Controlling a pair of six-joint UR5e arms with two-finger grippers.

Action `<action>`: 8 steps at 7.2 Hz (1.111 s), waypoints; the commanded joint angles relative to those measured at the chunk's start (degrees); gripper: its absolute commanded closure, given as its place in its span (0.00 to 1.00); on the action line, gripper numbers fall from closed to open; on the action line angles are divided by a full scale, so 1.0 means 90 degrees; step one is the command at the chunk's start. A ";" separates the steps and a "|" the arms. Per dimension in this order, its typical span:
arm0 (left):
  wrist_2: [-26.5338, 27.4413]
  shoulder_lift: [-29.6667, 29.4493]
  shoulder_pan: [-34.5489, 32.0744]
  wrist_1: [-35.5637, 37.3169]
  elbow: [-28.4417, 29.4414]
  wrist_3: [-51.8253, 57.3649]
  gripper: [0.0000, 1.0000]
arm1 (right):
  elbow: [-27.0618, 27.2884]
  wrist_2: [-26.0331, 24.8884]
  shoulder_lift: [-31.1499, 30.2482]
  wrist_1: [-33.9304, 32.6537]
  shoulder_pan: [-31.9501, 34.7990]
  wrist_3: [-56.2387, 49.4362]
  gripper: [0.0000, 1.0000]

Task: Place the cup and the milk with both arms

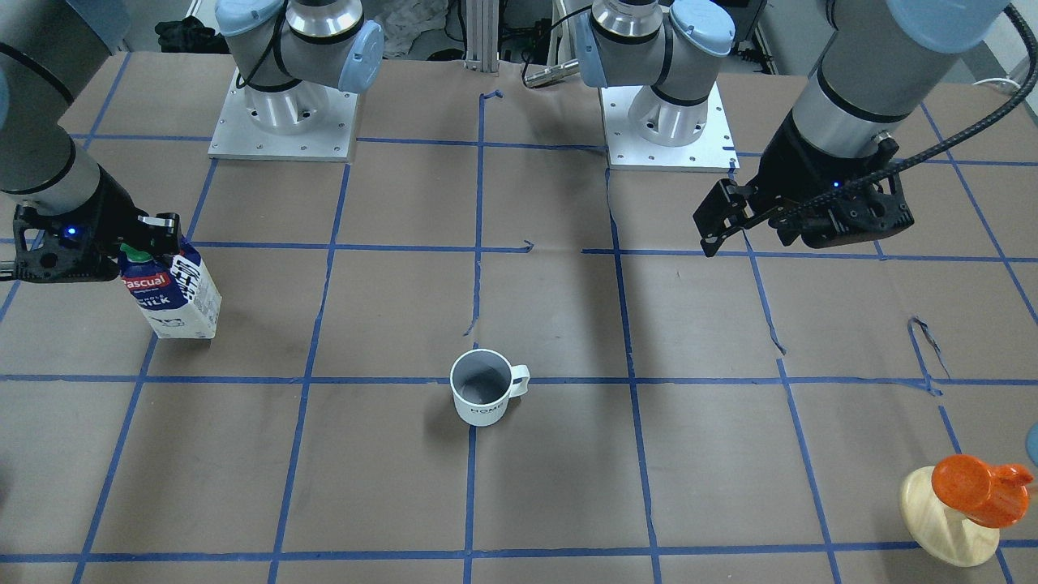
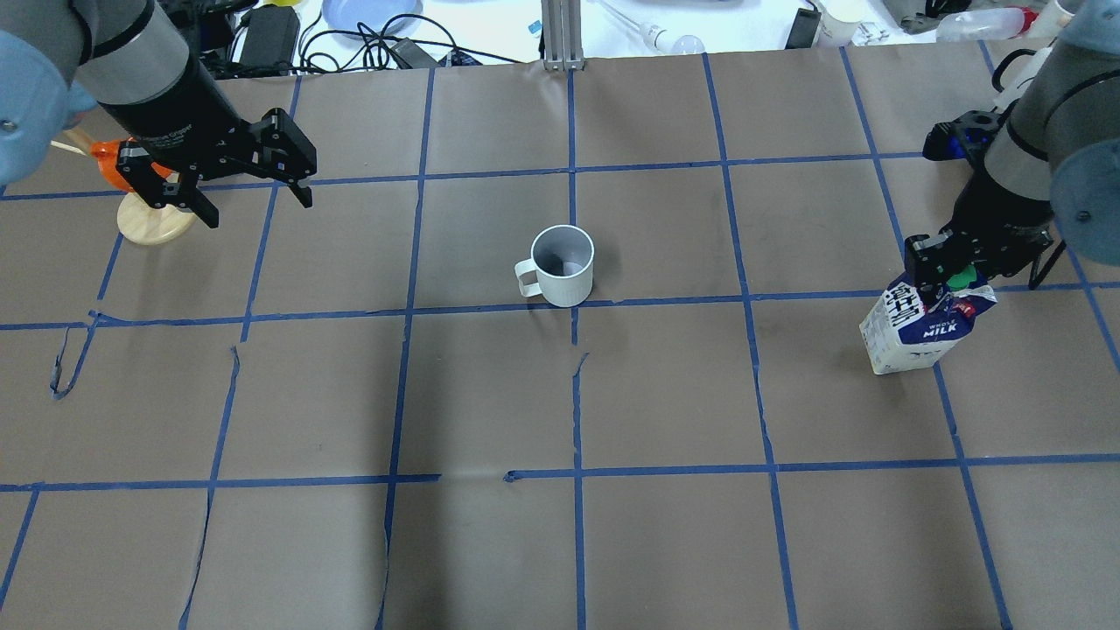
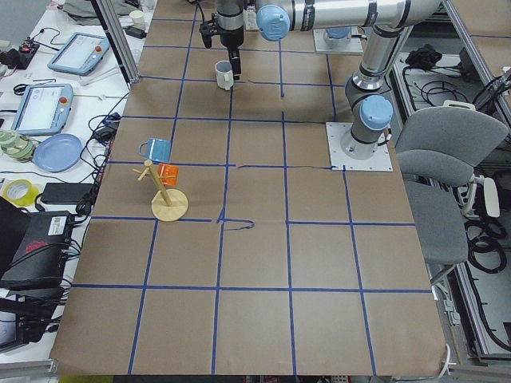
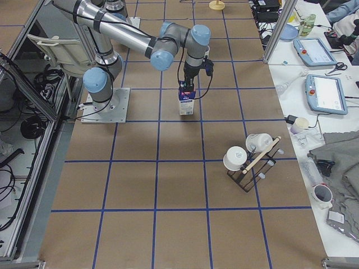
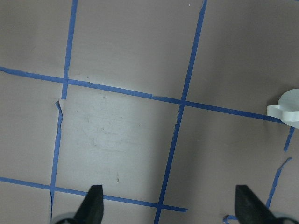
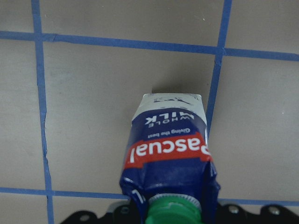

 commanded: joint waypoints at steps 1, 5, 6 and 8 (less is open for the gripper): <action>0.0023 0.0007 0.0058 -0.0007 -0.0001 0.0010 0.00 | -0.0754 0.0368 0.0451 0.0044 0.0843 0.0935 0.74; 0.0062 -0.0003 0.0078 0.0002 -0.0001 0.0010 0.00 | -0.2729 0.1323 0.2278 -0.0004 0.2448 0.2424 0.72; 0.0062 -0.0003 0.0068 0.0002 -0.0001 0.0010 0.00 | -0.2732 0.1500 0.2359 -0.0043 0.2711 0.2473 0.72; 0.0062 -0.0003 0.0078 0.0012 -0.0011 0.0010 0.00 | -0.2673 0.1511 0.2437 -0.0044 0.2976 0.2775 0.72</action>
